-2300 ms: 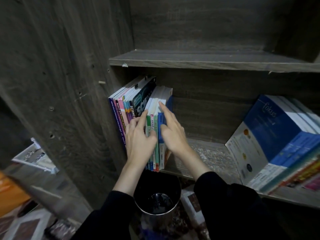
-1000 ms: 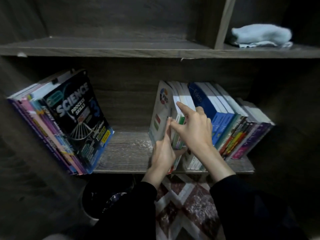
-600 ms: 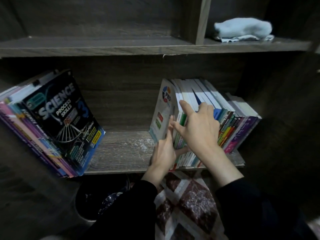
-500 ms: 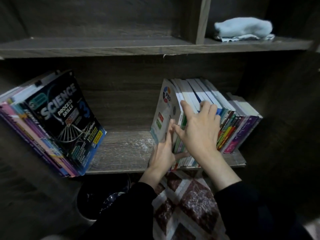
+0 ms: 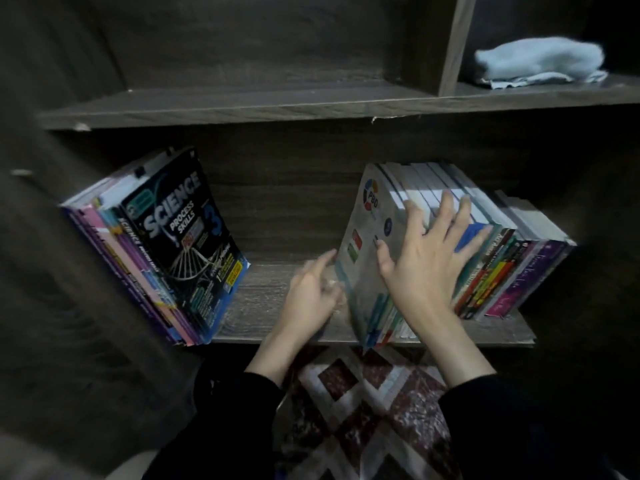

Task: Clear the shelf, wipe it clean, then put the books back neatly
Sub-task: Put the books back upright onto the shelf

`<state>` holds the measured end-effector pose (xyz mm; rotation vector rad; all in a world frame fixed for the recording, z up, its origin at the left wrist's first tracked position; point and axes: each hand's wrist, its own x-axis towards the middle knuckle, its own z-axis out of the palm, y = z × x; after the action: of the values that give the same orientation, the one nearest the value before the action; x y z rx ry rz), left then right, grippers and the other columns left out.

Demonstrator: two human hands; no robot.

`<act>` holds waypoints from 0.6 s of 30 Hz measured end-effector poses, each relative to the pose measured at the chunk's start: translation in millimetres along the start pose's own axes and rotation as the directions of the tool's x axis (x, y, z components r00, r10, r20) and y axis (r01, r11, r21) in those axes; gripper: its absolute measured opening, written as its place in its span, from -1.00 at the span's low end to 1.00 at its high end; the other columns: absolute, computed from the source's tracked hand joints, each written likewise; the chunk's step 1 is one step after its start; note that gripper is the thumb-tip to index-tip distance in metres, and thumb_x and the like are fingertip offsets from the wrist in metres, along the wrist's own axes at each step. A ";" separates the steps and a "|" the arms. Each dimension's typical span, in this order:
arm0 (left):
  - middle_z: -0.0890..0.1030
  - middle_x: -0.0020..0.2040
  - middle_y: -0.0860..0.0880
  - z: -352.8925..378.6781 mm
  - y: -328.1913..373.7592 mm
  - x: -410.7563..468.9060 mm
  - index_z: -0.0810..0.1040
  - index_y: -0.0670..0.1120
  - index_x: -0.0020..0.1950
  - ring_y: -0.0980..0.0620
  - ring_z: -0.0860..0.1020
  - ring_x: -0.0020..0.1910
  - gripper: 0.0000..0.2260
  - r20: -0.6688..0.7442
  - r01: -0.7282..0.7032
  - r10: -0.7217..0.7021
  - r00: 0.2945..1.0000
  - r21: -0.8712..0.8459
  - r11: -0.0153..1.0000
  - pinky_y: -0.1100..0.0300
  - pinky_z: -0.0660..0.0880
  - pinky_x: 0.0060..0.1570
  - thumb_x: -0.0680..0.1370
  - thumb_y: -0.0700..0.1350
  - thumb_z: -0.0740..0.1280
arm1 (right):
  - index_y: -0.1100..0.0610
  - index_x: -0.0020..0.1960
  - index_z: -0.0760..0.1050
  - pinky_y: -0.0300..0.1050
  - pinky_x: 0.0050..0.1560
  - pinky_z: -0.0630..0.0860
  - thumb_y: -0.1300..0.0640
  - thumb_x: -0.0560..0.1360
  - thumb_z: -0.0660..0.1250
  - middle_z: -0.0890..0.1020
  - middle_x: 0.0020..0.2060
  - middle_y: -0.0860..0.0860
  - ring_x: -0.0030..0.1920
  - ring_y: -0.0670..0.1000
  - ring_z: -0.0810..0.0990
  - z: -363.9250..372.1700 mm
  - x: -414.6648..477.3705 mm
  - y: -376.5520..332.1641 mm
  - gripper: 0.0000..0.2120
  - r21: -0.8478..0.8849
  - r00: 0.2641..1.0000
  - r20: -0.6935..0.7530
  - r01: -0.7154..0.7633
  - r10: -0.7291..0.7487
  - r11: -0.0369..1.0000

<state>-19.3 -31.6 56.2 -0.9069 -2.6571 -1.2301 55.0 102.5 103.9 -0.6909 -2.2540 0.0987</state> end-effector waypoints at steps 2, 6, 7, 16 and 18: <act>0.48 0.27 -0.07 -36.1 -3.6 -3.2 0.39 0.00 0.43 -0.05 0.40 0.27 -0.55 -0.199 0.021 -0.005 0.980 0.079 0.997 0.15 0.33 0.25 0.54 -0.15 0.34 | 0.16 0.34 0.38 0.38 0.40 -0.12 0.11 0.39 0.42 0.21 0.43 0.34 0.48 0.32 0.01 0.6 -4.2 -17.5 -0.45 0.094 0.992 -0.094 0.097 -0.088 0.991; 0.45 0.19 -0.23 -109.7 -23.8 -19.7 0.41 -0.13 0.40 -0.21 0.39 0.21 -0.49 -0.570 0.131 0.018 0.822 0.219 0.967 0.24 0.15 0.30 0.46 -0.23 0.39 | 0.16 0.31 0.43 0.31 0.42 0.13 0.14 0.42 0.37 0.29 0.39 0.33 0.45 0.26 0.05 11.1 -21.9 -70.3 -0.53 0.341 0.969 -0.103 0.247 -0.225 0.907; 0.42 0.19 -0.27 -125.8 -30.3 -23.9 0.37 -0.17 0.42 -0.25 0.38 0.22 -0.43 -0.635 0.175 0.011 0.773 0.230 0.957 0.24 0.11 0.34 0.42 -0.25 0.41 | 0.15 0.29 0.45 0.30 0.41 0.15 0.12 0.42 0.35 0.33 0.36 0.31 0.44 0.25 0.08 16.1 -28.6 -87.1 -0.55 0.397 0.969 -0.068 0.244 -0.237 0.885; 0.32 0.27 -0.14 -208.6 -52.9 -36.3 -0.03 0.03 0.57 -0.24 0.47 0.15 -0.31 -0.522 0.427 -0.297 0.800 0.146 0.892 0.01 0.36 0.13 0.53 -0.17 0.25 | -0.07 0.54 0.06 0.15 0.43 0.10 0.12 0.46 0.28 0.27 0.43 0.12 0.44 0.14 0.14 23.7 -41.2 -231.2 -0.28 0.718 0.807 0.300 0.160 -0.508 0.678; 0.30 0.27 -0.13 -215.1 -56.4 -35.8 0.00 0.05 0.57 -0.23 0.46 0.15 -0.33 -0.488 0.458 -0.330 0.808 0.168 0.873 0.05 0.36 0.10 0.53 -0.16 0.25 | -0.12 0.54 -0.01 0.17 0.47 0.00 0.14 0.47 0.27 0.08 0.52 0.09 0.49 0.13 0.02 21.1 -30.7 -249.3 -0.25 0.723 0.768 0.284 0.221 -0.574 0.654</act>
<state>-57.2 -231.5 152.8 0.0006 -2.5955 -0.9300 -54.3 -122.1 137.5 0.2971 -2.5438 0.8967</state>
